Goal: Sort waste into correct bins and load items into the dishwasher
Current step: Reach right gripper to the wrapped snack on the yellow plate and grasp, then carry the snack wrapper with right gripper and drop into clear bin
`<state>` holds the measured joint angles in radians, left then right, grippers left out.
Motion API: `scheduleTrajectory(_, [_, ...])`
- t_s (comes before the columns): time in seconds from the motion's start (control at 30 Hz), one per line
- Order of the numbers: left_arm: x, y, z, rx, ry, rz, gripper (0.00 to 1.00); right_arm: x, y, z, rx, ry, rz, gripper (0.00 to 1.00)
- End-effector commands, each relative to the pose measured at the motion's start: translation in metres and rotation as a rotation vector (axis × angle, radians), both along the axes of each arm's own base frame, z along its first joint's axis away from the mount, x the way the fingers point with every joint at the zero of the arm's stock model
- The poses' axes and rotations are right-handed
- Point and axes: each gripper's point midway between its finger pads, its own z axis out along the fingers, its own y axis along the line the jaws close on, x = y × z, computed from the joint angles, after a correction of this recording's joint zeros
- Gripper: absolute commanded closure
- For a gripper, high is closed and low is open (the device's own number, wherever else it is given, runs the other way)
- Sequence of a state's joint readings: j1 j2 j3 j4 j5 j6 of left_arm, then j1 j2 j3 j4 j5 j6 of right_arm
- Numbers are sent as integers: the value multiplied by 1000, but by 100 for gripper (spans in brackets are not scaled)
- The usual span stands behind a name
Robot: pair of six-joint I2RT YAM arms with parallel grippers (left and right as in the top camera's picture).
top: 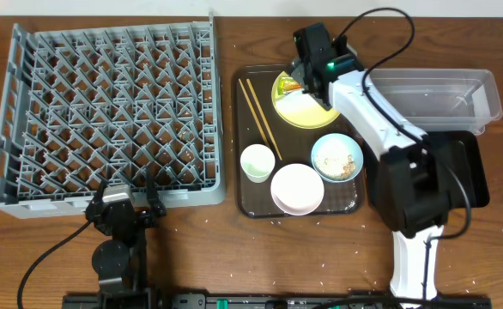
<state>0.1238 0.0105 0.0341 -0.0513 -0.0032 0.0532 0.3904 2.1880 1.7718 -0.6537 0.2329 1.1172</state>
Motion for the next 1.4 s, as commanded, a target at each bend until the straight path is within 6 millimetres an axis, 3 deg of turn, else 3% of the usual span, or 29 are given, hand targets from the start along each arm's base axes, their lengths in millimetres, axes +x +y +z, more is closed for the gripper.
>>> scheduleTrajectory(0.0, [-1, 3, -18, 2, 45, 16, 12, 2, -2, -8, -15, -3, -49, 12])
scheduleTrajectory(0.4, [-1, 3, -18, 2, 45, 16, 12, 7, -7, -56, -54, 37, -66, 14])
scheduleTrajectory(0.57, [-1, 3, -18, 2, 45, 16, 12, 9, -7, -63, -55, 39, -66, 17])
scheduleTrajectory(0.63, [-1, 3, -18, 2, 45, 16, 12, 8, -7, -64, -58, 42, -62, 25])
scheduleTrajectory(0.67, [-1, 3, -18, 2, 45, 16, 12, 8, -7, -65, -64, 44, -52, 35])
scheduleTrajectory(0.77, [-1, 3, -18, 2, 45, 16, 12, 8, -6, -65, -77, 49, -15, 92])
scheduleTrajectory(0.8, [-1, 3, -18, 2, 45, 16, 12, 8, -5, -65, -81, 52, 1, 99])
scheduleTrajectory(0.93, [-1, 3, -18, 2, 45, 16, 12, 7, 2, -64, -99, 60, 105, 99])
scheduleTrajectory(1.03, [-1, 3, -18, 2, 45, 16, 12, 8, 12, -47, -96, 45, 220, 99])
scheduleTrajectory(1.1, [-1, 3, -18, 2, 45, 16, 12, 9, 17, -26, -90, 15, 284, 99])
scheduleTrajectory(1.2, [-1, 3, -18, 2, 45, 16, 13, 6, 13, 23, -82, -44, 314, 99])
scheduleTrajectory(1.37, [-1, 3, -18, 2, 45, 16, 12, -3, -13, 108, -71, -159, 282, 99])
